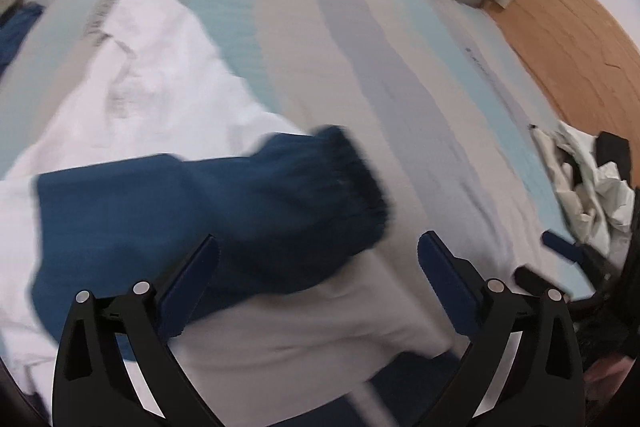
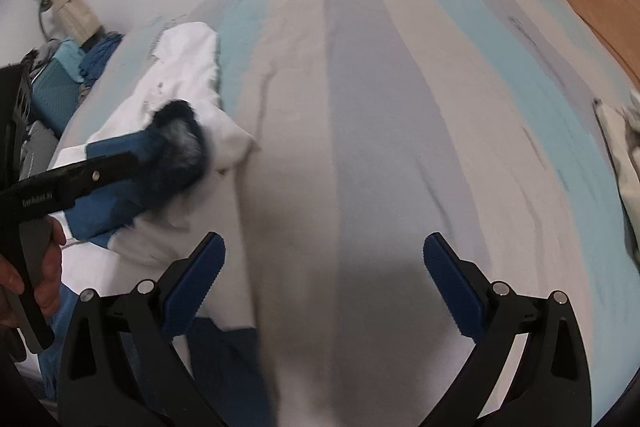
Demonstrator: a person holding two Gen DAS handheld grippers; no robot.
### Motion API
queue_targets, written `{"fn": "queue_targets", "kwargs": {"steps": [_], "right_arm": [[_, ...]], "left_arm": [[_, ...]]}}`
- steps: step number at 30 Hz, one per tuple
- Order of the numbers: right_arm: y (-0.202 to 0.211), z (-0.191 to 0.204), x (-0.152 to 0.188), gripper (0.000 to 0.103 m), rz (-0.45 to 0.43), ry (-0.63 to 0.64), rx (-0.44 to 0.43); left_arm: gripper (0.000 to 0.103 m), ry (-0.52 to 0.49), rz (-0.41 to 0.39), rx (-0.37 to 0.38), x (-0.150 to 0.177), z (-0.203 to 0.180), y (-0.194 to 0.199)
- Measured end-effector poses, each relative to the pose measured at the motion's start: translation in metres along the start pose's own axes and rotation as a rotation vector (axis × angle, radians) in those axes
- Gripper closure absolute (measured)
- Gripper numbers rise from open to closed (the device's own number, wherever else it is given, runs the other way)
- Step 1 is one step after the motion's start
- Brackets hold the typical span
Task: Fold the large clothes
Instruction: 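Carry the held cuff across the jacket body toward the folded sleeve, then release the cuff onto the jacket by opening the left tool, then move both tools to the white hood and close them on it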
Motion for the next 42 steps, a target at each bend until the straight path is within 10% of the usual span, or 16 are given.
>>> {"fn": "queue_targets", "kwargs": {"steps": [14,24,42], "right_arm": [[-0.019,0.121,-0.085,0.007,-0.072,0.161,-0.100],[-0.108,0.207,-0.157,0.008,-0.035,0.223,-0.147],[-0.299,0.277,-0.223,0.010,0.026,0.400,-0.230]], "left_arm": [[0.006,0.015,0.008,-0.157,-0.023,0.180,0.037],[0.006,0.091,-0.009,-0.198,-0.081,0.296,0.006],[0.006,-0.074,-0.012,-0.104,-0.174,0.352,-0.141]]}}
Point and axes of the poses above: each gripper's, at about its wrist camera, not at the fingertips, and y roughly against the way its jaws point, z to its left, x to its underside, the point moved 9 cm from there along -y, roughly the way its jaws point, and after that the axes turned 10 degrees about -z, right-handed, at the moved point
